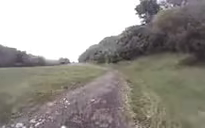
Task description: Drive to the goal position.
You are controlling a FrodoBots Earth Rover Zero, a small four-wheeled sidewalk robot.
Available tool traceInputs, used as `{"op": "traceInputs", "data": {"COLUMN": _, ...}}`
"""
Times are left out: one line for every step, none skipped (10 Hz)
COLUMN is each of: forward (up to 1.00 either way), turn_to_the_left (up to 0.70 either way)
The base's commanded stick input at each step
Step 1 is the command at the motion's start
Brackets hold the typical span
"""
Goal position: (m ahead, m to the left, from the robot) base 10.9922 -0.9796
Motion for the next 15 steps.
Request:
{"op": "traceInputs", "data": {"forward": 0.0, "turn_to_the_left": 0.0}}
{"op": "traceInputs", "data": {"forward": 0.0, "turn_to_the_left": 0.0}}
{"op": "traceInputs", "data": {"forward": 0.0, "turn_to_the_left": 0.0}}
{"op": "traceInputs", "data": {"forward": 0.0, "turn_to_the_left": 0.0}}
{"op": "traceInputs", "data": {"forward": 0.0, "turn_to_the_left": 0.0}}
{"op": "traceInputs", "data": {"forward": 0.0, "turn_to_the_left": 0.0}}
{"op": "traceInputs", "data": {"forward": 0.85, "turn_to_the_left": 0.0}}
{"op": "traceInputs", "data": {"forward": 0.85, "turn_to_the_left": 0.0}}
{"op": "traceInputs", "data": {"forward": 0.31, "turn_to_the_left": 0.0}}
{"op": "traceInputs", "data": {"forward": 0.0, "turn_to_the_left": 0.0}}
{"op": "traceInputs", "data": {"forward": 0.0, "turn_to_the_left": 0.0}}
{"op": "traceInputs", "data": {"forward": 0.0, "turn_to_the_left": 0.0}}
{"op": "traceInputs", "data": {"forward": 0.0, "turn_to_the_left": 0.0}}
{"op": "traceInputs", "data": {"forward": 0.0, "turn_to_the_left": 0.0}}
{"op": "traceInputs", "data": {"forward": 0.0, "turn_to_the_left": 0.0}}
